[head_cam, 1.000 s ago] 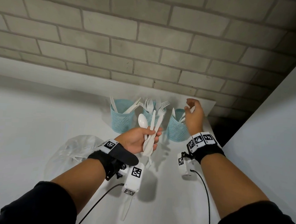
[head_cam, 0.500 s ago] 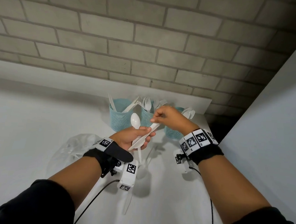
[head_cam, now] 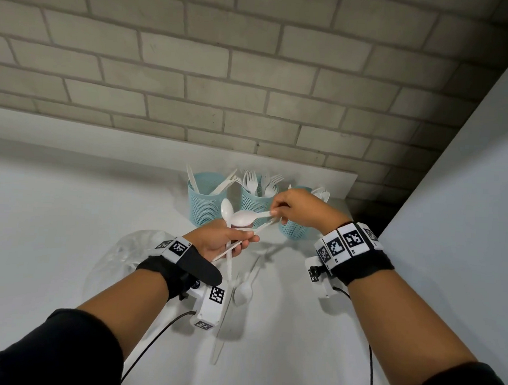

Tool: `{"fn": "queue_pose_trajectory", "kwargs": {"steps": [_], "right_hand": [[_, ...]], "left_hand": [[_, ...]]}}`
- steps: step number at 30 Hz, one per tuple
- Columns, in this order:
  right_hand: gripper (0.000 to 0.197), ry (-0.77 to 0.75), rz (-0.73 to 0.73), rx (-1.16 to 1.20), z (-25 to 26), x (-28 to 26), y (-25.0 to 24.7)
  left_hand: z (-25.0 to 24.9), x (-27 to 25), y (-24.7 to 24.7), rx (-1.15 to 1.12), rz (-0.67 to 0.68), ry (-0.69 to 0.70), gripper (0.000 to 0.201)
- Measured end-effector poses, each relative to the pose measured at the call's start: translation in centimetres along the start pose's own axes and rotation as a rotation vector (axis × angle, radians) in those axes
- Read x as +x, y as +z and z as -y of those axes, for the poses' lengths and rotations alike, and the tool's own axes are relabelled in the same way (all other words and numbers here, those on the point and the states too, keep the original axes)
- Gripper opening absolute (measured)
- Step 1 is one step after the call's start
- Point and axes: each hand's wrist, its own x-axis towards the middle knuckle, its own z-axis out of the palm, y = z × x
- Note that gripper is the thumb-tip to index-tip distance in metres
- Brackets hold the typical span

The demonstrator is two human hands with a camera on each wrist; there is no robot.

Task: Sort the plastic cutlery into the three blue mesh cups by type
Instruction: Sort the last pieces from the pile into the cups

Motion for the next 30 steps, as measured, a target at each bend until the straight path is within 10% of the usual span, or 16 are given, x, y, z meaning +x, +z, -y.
{"fn": "queue_pose_trajectory", "kwargs": {"steps": [14,30], "right_hand": [[0.033,0.164,-0.119,0.484,4.7,-0.5,3.9],[0.017,0.459,-0.207,1.023,2.7,0.9,5.1]], "left_hand": [[0.4,0.1,2.8,0.409,-0.068,0.158,0.040],[1.1,0.4,2.2,0.177,-0.133,0.361,0.033]]}}
